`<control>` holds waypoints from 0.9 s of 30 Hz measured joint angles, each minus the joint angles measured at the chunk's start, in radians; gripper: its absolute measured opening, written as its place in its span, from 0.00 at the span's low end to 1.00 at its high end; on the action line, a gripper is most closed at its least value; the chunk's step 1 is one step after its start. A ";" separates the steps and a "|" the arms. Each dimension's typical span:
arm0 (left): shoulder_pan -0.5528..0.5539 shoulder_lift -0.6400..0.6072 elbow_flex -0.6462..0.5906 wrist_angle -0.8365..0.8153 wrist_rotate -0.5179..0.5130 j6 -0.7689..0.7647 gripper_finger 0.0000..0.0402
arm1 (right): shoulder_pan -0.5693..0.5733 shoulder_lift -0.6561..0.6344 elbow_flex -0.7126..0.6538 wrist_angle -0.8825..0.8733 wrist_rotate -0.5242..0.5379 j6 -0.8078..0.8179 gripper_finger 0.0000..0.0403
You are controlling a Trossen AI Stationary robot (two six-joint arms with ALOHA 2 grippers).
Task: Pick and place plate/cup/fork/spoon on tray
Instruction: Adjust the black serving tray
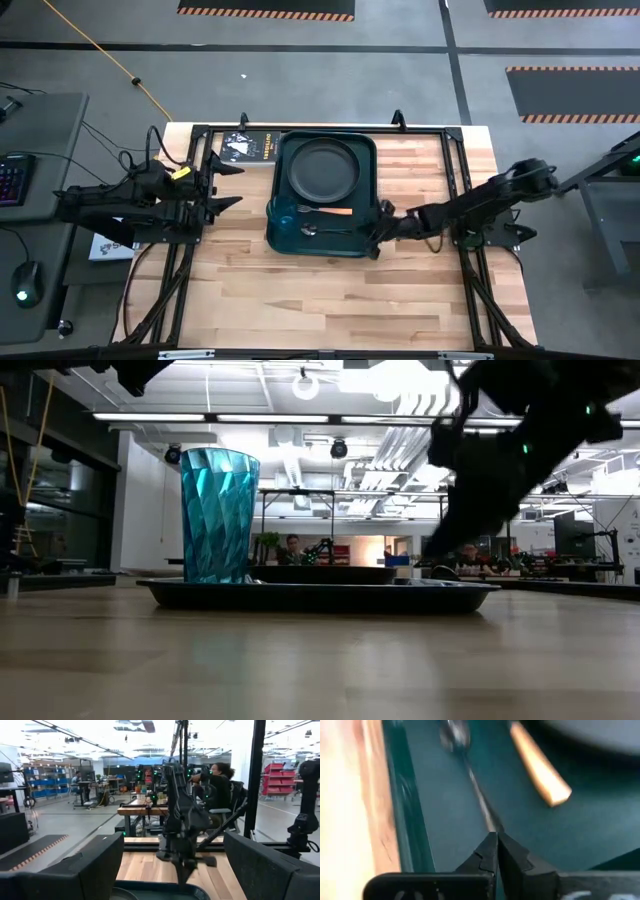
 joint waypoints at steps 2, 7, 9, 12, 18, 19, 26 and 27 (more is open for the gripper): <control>0.000 0.000 0.000 0.001 -0.001 0.000 0.83 | 0.000 0.051 0.000 0.001 -0.027 0.020 0.01; 0.000 0.000 0.000 0.000 -0.001 0.000 0.83 | -0.001 0.123 0.000 -0.001 -0.057 0.045 0.00; 0.000 0.000 0.000 0.000 -0.001 0.000 0.83 | -0.001 0.128 0.000 -0.021 -0.081 0.054 0.00; 0.000 0.000 0.000 0.000 0.000 0.001 0.83 | -0.001 0.118 0.002 -0.060 -0.089 0.074 0.00; 0.000 0.000 0.000 -0.001 0.000 0.001 0.83 | 0.001 0.093 0.003 -0.141 -0.116 0.075 0.00; 0.000 0.000 0.000 -0.001 0.000 0.001 0.83 | 0.001 0.089 0.003 -0.152 -0.119 0.074 0.00; 0.000 0.000 -0.001 -0.001 0.000 0.001 0.83 | 0.002 0.042 0.002 -0.264 -0.145 0.093 0.00; 0.000 0.000 0.000 -0.001 0.000 0.001 0.83 | 0.002 0.041 0.002 -0.270 -0.144 0.093 0.00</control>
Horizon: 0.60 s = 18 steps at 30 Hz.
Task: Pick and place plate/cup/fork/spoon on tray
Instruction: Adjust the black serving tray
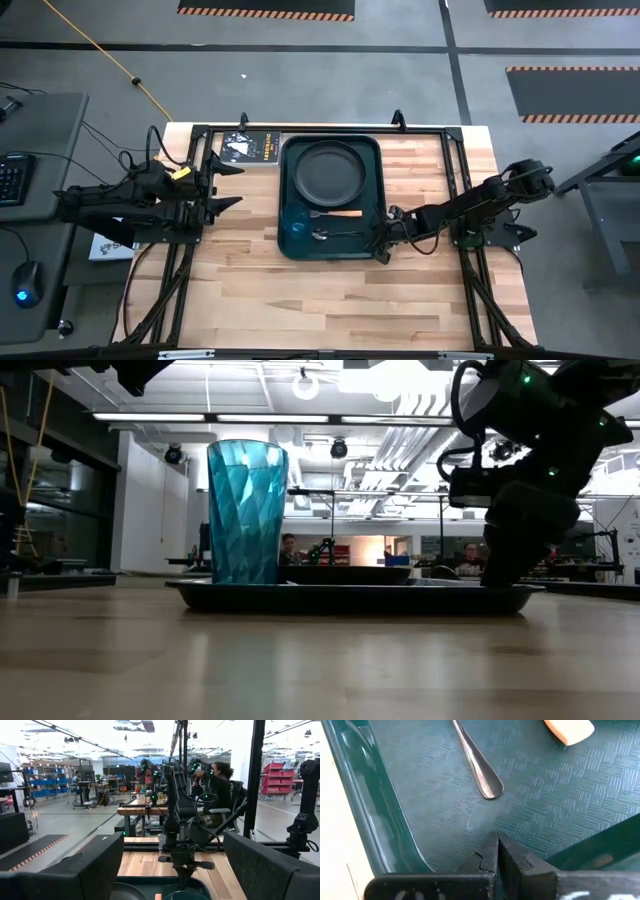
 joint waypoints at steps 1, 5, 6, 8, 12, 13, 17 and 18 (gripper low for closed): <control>0.000 0.000 0.000 0.000 0.000 0.000 0.83 | 0.000 0.000 0.000 -0.002 0.000 -0.004 0.00; 0.000 0.000 0.000 0.000 0.000 0.000 0.83 | 0.000 0.000 0.000 -0.008 0.001 -0.021 0.00; 0.000 0.000 0.000 0.000 0.000 0.000 0.83 | 0.000 -0.001 0.000 -0.009 0.000 -0.025 0.00; 0.000 0.000 0.000 0.000 0.000 0.000 0.83 | 0.000 -0.008 -0.002 -0.012 -0.004 -0.044 0.00; 0.000 0.000 0.000 0.000 0.000 0.000 0.83 | 0.000 -0.047 -0.005 -0.027 -0.011 -0.066 0.00; 0.000 0.000 0.000 0.000 0.000 0.000 0.83 | 0.000 -0.066 -0.005 -0.023 -0.011 -0.073 0.00; 0.000 0.000 0.000 -0.021 0.000 -0.038 0.83 | 0.005 -0.165 -0.005 0.010 -0.002 -0.095 0.00; 0.000 0.000 0.000 -0.031 0.000 -0.051 0.83 | 0.011 -0.196 -0.005 0.021 0.011 -0.110 0.00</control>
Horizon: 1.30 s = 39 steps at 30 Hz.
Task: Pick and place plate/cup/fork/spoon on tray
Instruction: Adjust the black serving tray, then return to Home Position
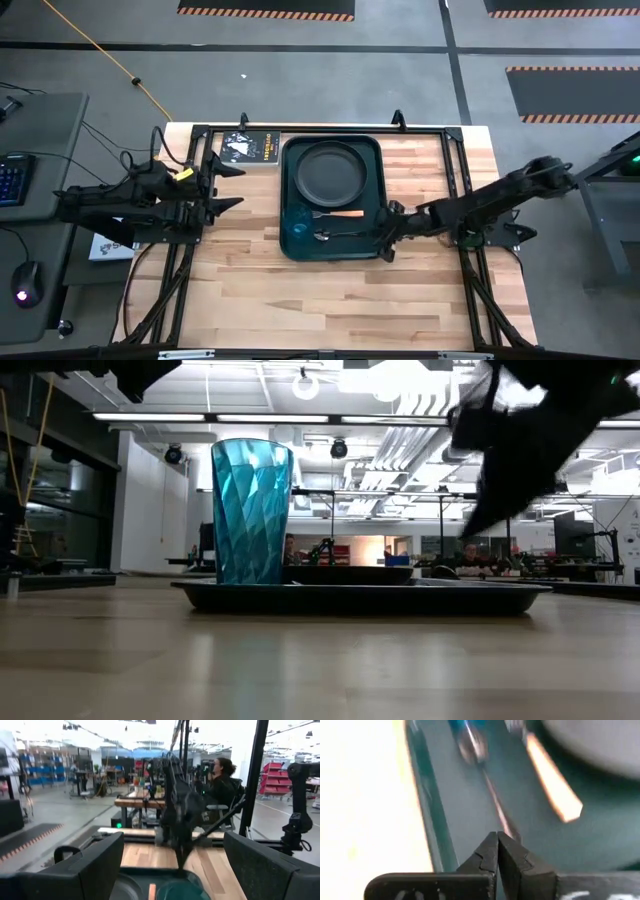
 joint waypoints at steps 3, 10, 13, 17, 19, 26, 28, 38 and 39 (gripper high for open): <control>0.000 0.000 0.000 -0.015 0.000 -0.010 0.83 | 0.027 -0.094 0.000 0.028 0.087 -0.062 0.00; 0.000 0.003 0.000 0.012 0.000 -0.012 0.83 | 0.089 -0.320 0.001 0.062 0.278 -0.213 0.00; 0.000 0.000 0.000 0.011 0.001 -0.012 0.83 | 0.093 -0.391 0.001 0.088 0.290 -0.262 0.00; -0.001 -0.003 -0.007 0.002 0.018 -0.044 0.82 | 0.090 -0.445 0.002 0.141 0.292 -0.326 0.00; -0.001 -0.005 -0.022 0.016 0.035 -0.046 0.80 | 0.090 -0.456 0.002 0.165 0.298 -0.360 0.00; -0.001 -0.111 -0.133 0.086 0.053 -0.055 0.61 | 0.090 -0.461 0.002 0.195 0.315 -0.389 0.00; -0.001 -0.167 -0.162 0.074 0.053 -0.062 0.49 | 0.090 -0.461 0.002 0.195 0.315 -0.385 0.00; -0.009 -0.298 -0.172 -0.068 0.060 -0.098 0.03 | 0.090 -0.461 0.002 0.212 0.315 -0.374 0.00; -0.015 -0.297 -0.173 -0.065 0.056 -0.094 0.02 | 0.090 -0.461 0.002 0.211 0.315 -0.365 0.00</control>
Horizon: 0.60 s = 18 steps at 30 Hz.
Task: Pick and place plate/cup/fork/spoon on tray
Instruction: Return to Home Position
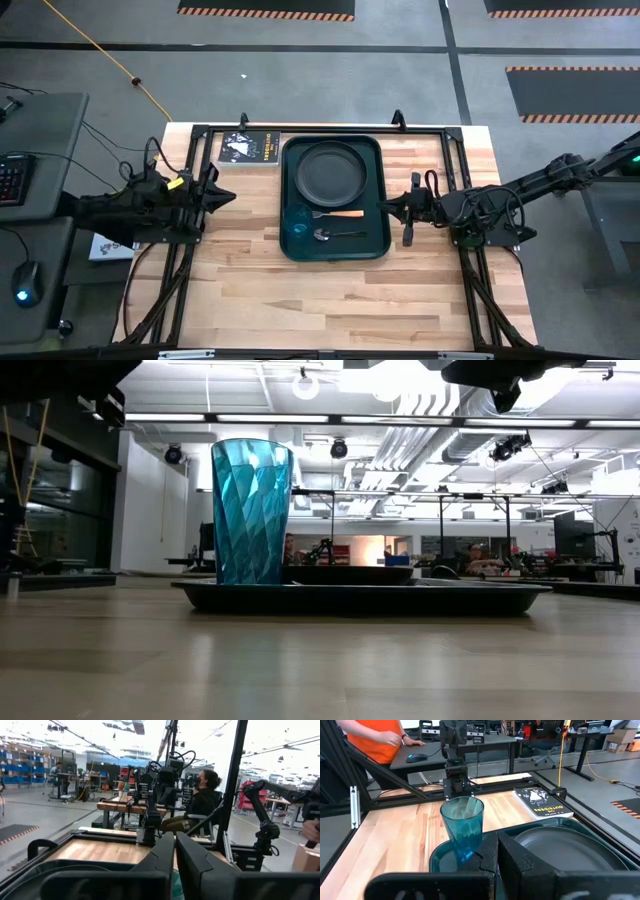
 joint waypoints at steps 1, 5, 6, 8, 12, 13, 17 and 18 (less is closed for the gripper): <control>-0.007 0.004 -0.005 0.014 -0.005 0.003 0.01 | 0.000 0.000 0.000 0.000 0.000 0.007 0.00; -0.052 -0.001 -0.079 0.193 -0.001 -0.025 0.00 | 0.000 0.000 0.000 0.000 -0.004 0.030 0.00; -0.066 -0.002 -0.093 0.230 -0.002 -0.029 0.00 | 0.000 0.000 0.000 0.000 -0.004 0.032 0.00; -0.093 -0.002 -0.111 0.258 -0.030 -0.026 0.00 | 0.000 0.000 0.000 0.000 -0.005 0.029 0.00; -0.142 -0.002 -0.110 0.256 -0.056 -0.024 0.00 | 0.000 0.000 0.000 -0.001 -0.005 0.029 0.00; -0.155 -0.001 -0.110 0.248 -0.056 -0.021 0.00 | 0.000 0.000 0.000 -0.001 -0.006 0.032 0.00; -0.204 -0.001 -0.110 0.178 -0.050 0.043 0.00 | 0.000 -0.002 0.000 -0.002 -0.010 0.033 0.00; -0.211 -0.002 -0.111 0.176 -0.058 0.047 0.00 | 0.000 -0.004 0.000 -0.002 -0.013 0.036 0.00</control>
